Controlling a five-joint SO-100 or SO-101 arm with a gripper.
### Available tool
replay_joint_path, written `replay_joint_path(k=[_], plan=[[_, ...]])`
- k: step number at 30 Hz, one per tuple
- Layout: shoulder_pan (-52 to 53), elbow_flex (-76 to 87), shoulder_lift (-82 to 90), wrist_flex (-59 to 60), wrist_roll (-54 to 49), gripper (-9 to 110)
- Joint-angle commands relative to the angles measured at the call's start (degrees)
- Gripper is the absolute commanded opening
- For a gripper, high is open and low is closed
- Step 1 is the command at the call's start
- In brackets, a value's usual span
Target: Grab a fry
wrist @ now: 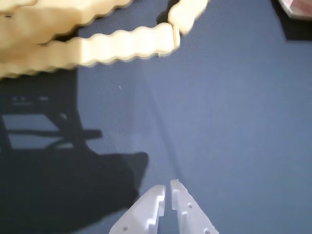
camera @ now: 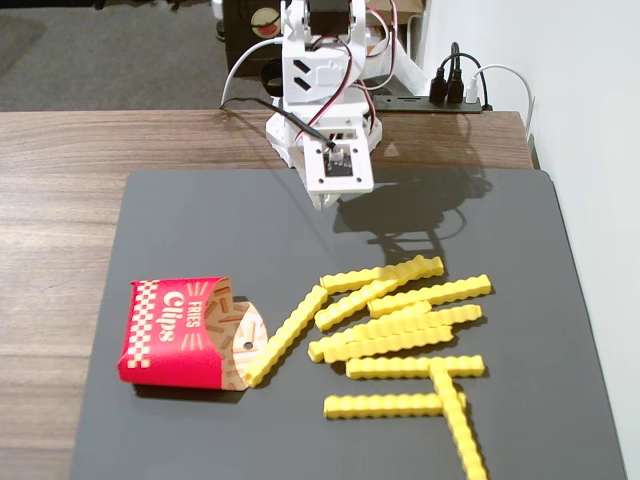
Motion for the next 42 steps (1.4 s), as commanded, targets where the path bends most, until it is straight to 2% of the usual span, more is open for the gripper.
replay_joint_path(k=[1, 8, 18, 20, 22, 25, 42], plan=[[1.2, -6.3, -4.2, -0.3, -4.5, 0], [6.9, -13.3, -12.0, -2.0, -22.4, 1], [8.4, -24.0, -24.8, -3.6, -40.3, 1], [8.7, -25.7, -27.8, -4.0, -44.1, 5], [9.1, -26.9, -30.8, -4.8, -47.9, 15], [10.0, -28.8, -35.0, -5.9, -54.0, 24], [6.2, -40.3, -58.2, -11.4, -70.1, 25]])
